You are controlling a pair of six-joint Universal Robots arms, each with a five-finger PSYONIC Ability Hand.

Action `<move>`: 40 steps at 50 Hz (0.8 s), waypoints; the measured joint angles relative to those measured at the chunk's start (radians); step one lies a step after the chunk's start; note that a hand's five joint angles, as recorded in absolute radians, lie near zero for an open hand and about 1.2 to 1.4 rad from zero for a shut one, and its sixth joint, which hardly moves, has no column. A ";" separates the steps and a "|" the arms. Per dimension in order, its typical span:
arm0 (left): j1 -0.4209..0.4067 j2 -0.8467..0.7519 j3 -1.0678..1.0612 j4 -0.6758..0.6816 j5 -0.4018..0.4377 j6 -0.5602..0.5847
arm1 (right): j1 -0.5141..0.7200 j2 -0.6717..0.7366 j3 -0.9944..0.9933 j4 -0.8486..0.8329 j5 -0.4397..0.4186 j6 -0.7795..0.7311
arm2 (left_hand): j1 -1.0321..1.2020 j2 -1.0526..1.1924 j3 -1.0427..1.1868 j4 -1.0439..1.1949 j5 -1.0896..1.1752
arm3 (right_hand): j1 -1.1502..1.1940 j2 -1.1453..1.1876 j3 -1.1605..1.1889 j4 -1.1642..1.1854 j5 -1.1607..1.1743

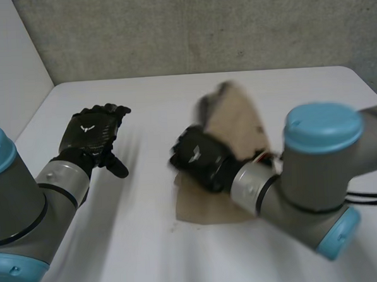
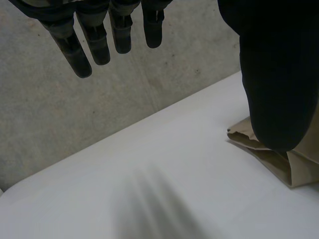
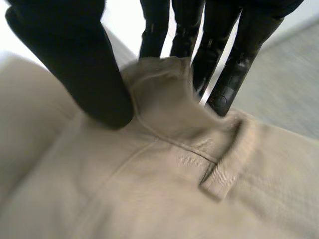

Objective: Fold the shorts.

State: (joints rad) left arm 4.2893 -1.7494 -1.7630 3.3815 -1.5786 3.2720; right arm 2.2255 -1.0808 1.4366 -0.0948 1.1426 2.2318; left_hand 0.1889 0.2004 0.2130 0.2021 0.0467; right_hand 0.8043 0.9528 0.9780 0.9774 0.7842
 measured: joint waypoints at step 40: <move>-0.286 -0.609 0.547 -0.143 -0.140 -0.121 | -0.231 0.180 -0.185 0.199 0.222 0.666 | 0.000 0.000 0.000 0.000 0.000 | -0.600 -0.734 -0.765 -0.742 -0.715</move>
State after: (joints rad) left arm 4.0030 -2.3579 -1.2162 3.2381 -1.7185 3.1508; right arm 1.9945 -0.9008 1.2511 0.1040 1.3650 2.8982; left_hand 0.1889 0.2004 0.2130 0.2021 0.0467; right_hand 0.2041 0.2183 0.2135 0.2349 0.0690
